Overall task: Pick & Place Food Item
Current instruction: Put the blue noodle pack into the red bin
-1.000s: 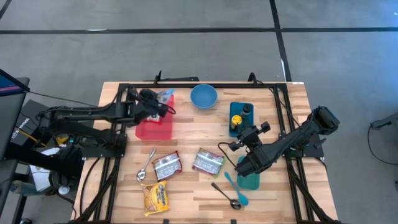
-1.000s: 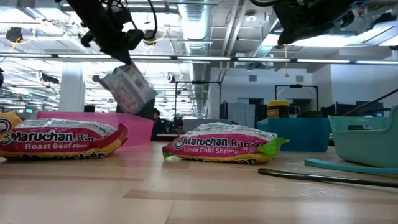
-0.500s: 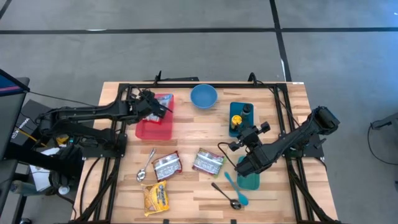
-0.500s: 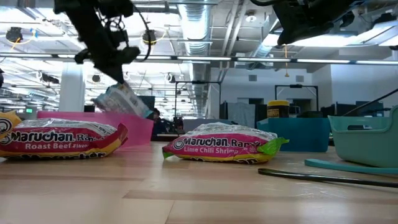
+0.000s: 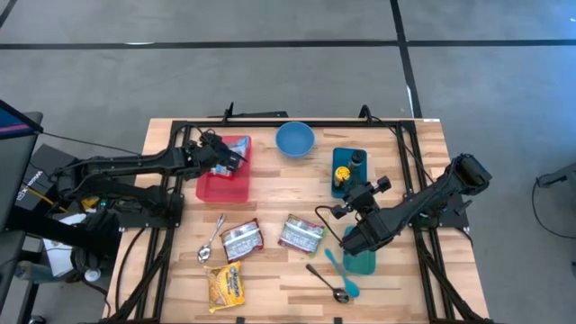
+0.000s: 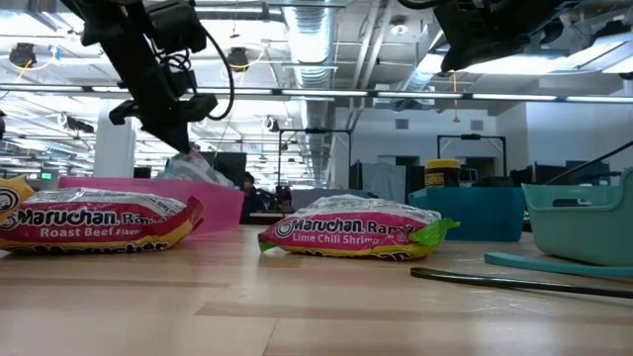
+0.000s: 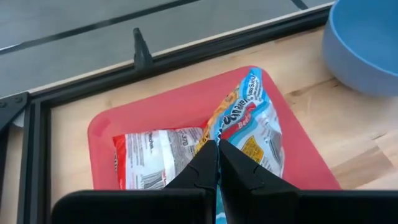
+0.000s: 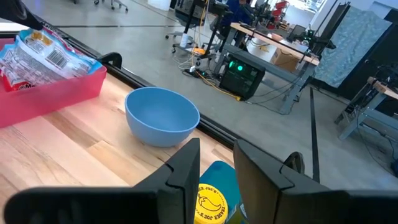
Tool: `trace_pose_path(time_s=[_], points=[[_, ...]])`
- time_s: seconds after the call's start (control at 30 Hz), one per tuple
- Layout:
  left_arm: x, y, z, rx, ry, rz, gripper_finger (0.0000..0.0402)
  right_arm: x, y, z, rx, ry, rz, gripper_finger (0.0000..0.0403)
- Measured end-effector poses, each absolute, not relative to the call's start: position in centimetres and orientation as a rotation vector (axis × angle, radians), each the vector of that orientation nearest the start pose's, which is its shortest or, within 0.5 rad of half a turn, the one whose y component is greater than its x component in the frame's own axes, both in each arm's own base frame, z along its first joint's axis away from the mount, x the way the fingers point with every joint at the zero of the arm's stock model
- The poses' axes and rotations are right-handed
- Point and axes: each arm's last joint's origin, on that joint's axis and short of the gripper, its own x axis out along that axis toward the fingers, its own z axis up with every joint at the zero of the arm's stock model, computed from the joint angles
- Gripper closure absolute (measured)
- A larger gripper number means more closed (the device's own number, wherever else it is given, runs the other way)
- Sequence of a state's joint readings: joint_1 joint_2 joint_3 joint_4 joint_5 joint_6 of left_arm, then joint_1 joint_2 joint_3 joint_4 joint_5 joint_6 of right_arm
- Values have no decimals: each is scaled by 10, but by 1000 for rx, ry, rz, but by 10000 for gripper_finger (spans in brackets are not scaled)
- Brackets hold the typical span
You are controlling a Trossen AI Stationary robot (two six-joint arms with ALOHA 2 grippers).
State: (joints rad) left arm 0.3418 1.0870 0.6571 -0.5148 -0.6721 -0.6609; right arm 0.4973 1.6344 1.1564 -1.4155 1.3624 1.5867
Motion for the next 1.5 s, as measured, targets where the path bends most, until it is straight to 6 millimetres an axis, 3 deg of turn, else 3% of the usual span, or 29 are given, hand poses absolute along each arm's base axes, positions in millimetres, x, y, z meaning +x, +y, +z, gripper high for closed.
trace_pose_path(time_s=[0.73, 1.5], points=[[177, 83, 214, -401, 672, 1201, 374, 241, 98, 238, -166, 352, -1096, 311], [178, 82, 213, -426, 695, 1151, 175, 241, 98, 238, -165, 352, -1096, 311]])
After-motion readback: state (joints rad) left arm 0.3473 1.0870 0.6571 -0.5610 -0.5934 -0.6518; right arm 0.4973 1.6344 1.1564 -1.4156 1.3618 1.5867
